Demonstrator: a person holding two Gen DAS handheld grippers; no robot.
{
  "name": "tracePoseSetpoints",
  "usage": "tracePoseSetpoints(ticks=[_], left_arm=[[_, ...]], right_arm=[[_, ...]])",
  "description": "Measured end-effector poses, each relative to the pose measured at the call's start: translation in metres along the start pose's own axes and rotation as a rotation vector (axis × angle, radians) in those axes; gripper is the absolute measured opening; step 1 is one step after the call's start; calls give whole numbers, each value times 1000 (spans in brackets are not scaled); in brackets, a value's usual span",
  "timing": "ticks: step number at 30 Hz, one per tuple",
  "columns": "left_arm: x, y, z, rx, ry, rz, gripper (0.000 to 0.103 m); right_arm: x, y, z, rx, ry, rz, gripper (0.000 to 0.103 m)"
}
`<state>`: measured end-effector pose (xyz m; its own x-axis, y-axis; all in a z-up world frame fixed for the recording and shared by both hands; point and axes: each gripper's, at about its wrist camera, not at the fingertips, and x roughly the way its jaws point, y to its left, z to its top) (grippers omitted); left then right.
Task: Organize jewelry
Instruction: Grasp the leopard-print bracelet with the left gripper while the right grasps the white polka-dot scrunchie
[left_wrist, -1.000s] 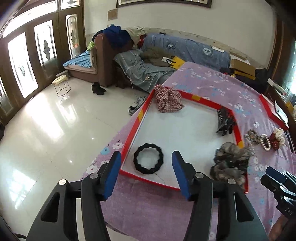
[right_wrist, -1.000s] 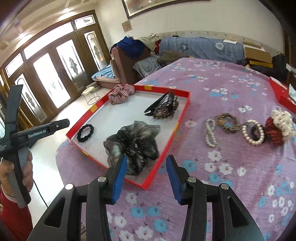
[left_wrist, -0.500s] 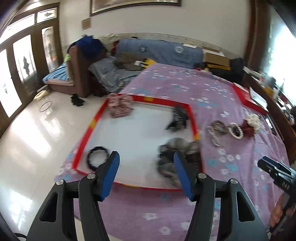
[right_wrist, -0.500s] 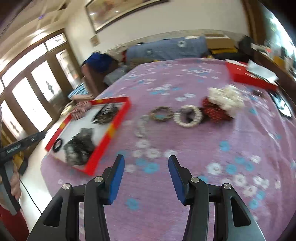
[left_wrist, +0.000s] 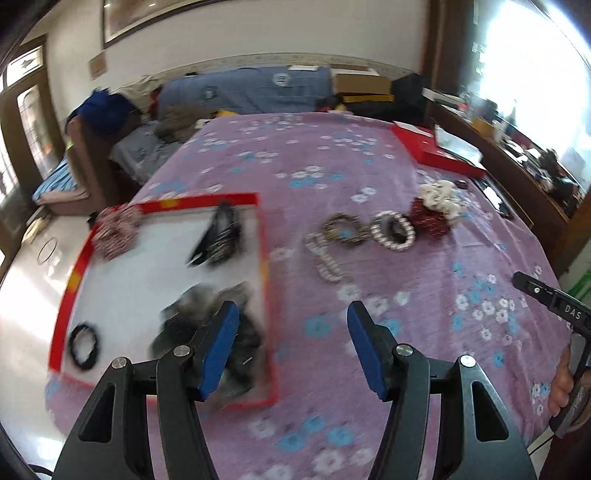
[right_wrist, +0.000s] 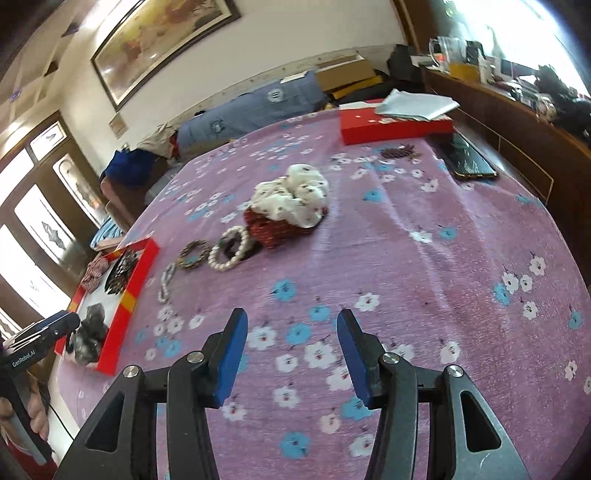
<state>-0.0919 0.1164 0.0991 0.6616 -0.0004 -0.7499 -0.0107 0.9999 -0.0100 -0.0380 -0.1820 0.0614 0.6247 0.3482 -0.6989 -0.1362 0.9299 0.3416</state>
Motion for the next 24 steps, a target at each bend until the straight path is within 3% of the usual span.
tracePoseSetpoints(ticks=[11, 15, 24], left_arm=[[84, -30, 69, 25, 67, -33, 59], [119, -28, 82, -32, 147, -79, 39], [166, -35, 93, -26, 205, -56, 38]], right_arm=[[38, -7, 39, 39, 7, 6, 55], [58, -14, 65, 84, 1, 8, 55], [100, -23, 96, 170, -17, 47, 58]])
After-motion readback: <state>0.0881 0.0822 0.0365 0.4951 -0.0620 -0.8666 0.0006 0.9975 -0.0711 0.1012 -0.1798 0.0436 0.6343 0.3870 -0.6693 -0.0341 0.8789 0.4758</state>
